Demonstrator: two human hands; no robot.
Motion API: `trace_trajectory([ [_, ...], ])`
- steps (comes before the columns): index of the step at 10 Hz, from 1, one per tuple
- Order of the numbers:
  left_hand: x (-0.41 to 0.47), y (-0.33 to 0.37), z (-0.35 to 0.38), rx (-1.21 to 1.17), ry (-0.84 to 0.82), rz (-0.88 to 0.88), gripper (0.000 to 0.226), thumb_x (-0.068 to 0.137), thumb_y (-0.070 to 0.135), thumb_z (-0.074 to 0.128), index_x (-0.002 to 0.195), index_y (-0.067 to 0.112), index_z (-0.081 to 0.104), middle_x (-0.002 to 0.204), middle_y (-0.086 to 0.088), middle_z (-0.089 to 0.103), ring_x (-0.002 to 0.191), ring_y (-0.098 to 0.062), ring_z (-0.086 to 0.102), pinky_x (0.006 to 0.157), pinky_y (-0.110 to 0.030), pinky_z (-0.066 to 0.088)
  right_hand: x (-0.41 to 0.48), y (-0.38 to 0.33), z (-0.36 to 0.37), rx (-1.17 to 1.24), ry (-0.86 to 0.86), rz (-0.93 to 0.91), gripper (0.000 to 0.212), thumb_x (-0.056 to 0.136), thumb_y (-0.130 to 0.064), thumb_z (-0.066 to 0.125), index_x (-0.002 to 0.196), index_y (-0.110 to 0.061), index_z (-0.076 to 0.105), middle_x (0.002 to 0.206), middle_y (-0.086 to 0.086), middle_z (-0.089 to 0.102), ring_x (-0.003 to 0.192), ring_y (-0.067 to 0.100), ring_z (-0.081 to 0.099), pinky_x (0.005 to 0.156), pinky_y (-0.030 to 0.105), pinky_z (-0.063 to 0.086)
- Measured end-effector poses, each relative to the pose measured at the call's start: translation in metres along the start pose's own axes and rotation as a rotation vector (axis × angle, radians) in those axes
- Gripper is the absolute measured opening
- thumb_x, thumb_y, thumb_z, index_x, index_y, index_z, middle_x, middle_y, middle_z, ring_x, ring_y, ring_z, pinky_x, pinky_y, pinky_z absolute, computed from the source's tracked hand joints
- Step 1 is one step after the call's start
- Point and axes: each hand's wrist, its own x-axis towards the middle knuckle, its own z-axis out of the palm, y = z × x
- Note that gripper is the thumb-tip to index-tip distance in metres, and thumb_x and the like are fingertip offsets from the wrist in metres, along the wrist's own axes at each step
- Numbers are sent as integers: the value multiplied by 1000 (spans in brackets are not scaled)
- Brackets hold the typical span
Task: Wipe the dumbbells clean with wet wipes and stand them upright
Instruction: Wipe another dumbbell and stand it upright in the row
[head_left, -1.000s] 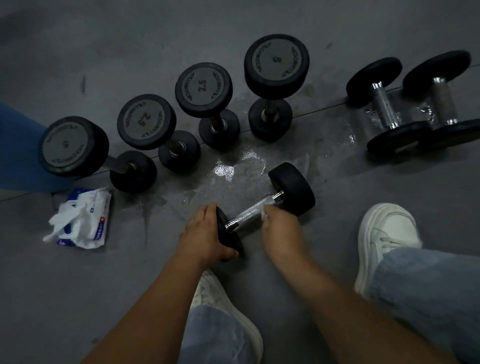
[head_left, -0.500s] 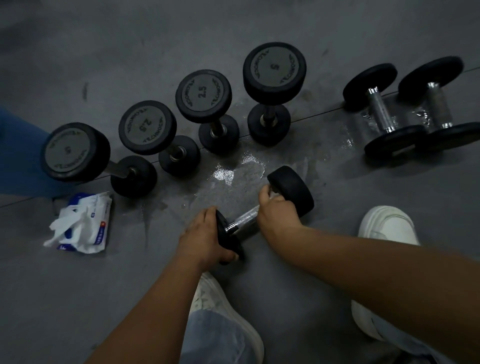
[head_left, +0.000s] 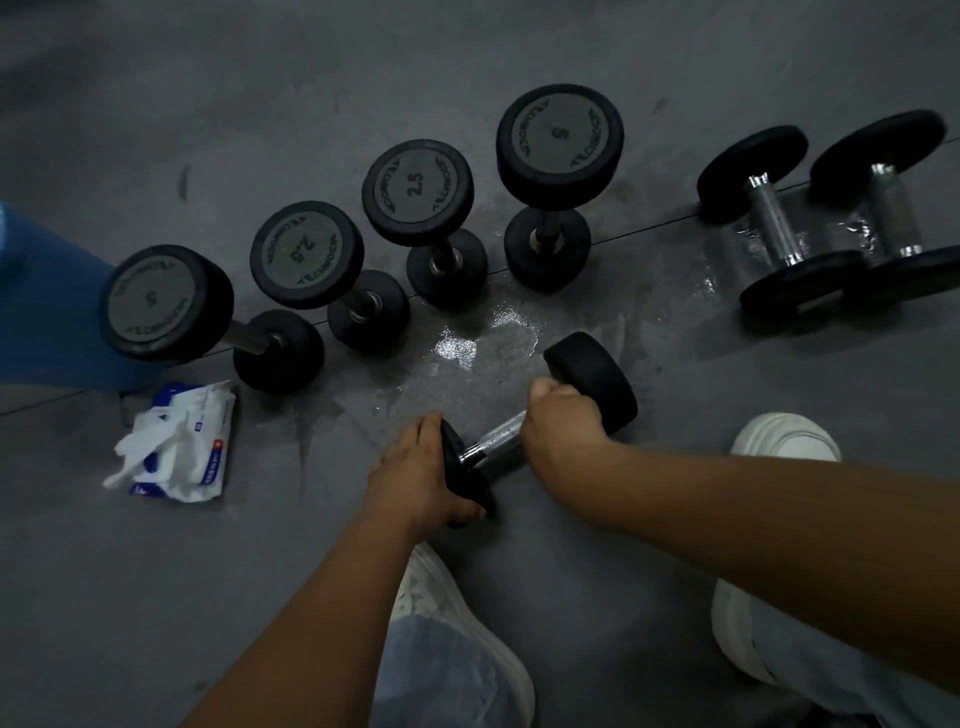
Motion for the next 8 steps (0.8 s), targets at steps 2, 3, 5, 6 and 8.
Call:
trace_trajectory([
  [2,0,0,0,6,0,3,135,49,49,90,155,23,11,157,2,22,141,-22,31,111,-42,36,-5,-9,2,-32,-78,16,37,95,-1,35,128,11,47,129,29,36,97,32,60,46,21,29],
  [3,1,1,-3,6,-18,-2,134,49,48,90,155,23,12,156,3,23,141,-22,31,111,-40,35,0,0,-5,-16,-27,5,38,96,-3,37,132,7,46,134,27,34,102,34,58,58,27,41],
  [5,2,-1,-2,-6,-7,4,134,47,49,90,154,24,13,155,4,24,140,-22,33,110,-41,37,-15,-9,2,126,-169,-46,40,100,-8,36,138,1,44,139,17,41,122,29,51,72,32,50],
  [6,5,-2,-5,-8,-35,-3,136,46,51,90,155,23,13,156,3,25,140,-22,33,110,-43,37,-22,0,14,522,-250,83,33,97,-15,45,126,-9,61,129,9,59,121,26,56,94,35,46],
  [8,4,-3,0,-21,-18,5,138,45,51,90,155,23,12,156,2,24,140,-22,33,110,-42,38,12,-11,46,2816,-222,1023,27,96,-7,35,81,-10,57,79,6,60,72,17,56,66,26,46],
])
